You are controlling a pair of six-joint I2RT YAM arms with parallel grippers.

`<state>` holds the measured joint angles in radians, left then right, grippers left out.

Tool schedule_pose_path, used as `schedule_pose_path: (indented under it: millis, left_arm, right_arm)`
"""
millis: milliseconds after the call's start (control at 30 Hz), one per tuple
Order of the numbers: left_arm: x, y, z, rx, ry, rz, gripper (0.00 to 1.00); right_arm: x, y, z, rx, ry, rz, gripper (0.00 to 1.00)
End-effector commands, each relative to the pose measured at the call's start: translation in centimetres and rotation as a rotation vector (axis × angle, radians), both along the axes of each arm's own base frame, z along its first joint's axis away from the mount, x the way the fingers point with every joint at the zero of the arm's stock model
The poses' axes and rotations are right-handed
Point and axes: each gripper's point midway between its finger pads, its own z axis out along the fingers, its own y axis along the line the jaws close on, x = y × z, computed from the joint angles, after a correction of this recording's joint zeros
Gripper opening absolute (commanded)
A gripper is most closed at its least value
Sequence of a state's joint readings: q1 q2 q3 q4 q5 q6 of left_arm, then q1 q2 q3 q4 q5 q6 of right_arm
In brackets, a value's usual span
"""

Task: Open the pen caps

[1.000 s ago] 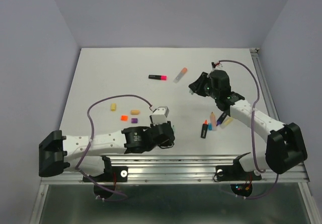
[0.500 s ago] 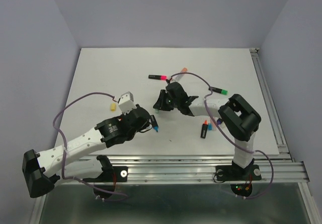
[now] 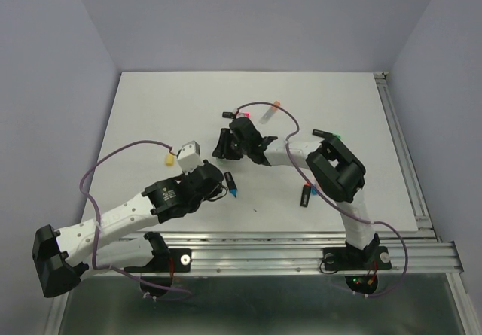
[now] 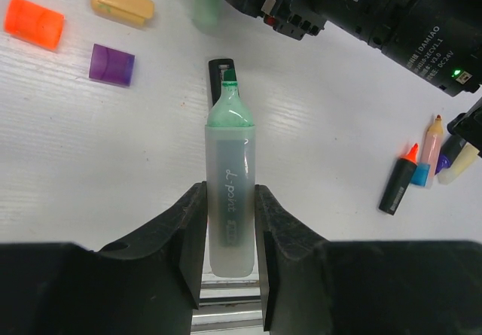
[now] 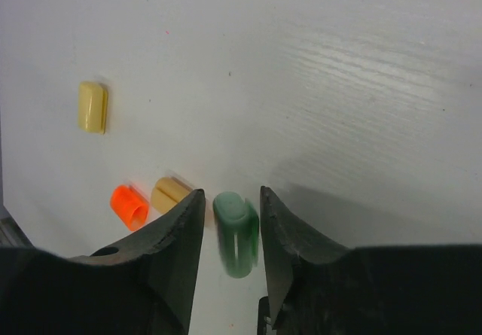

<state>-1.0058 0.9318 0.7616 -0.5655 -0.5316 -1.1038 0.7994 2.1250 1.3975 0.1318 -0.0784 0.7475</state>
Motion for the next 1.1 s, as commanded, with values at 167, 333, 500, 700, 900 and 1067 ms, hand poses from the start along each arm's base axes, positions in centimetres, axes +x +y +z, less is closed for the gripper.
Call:
schedule_pose_path:
  millis: [167,333,500,700,900,1067]
  left_arm:
    - [0.7,-1.0,1.5,-0.007,-0.052,-0.054,0.00]
    - [1.0,-2.9,1.7,-0.019,-0.059,-0.124,0.00]
    - [1.9,-6.5,1.8,-0.052,-0.071,-0.220,0.00]
    - [3.5,-13.0,-0.4,-0.014,-0.023,-0.376,0.00]
    - [5.2,-19.5,-4.0,0.049,0.037,-0.513,0.00]
    - [5.6,-24.2,-6.0,0.055,0.075,-0.608,0.00]
  right_arm:
    - [2.0,-2.3,5.5,-0.116,-0.115,-0.098,0.85]
    - [2.6,-8.6,7.7,-0.144,-0.112,-0.259,1.00]
    - [1.4,-16.8,10.1,-0.169,-0.157,-0.396,1.00]
    - [-2.1,-28.7,11.6,-0.285,-0.184,-0.633,1.00]
    - [-6.5,-34.8,12.8,-0.309,-0.230,-0.810,1.00]
    - [-7.8,-35.5,13.9,-0.275,-0.280,-0.799,1.00]
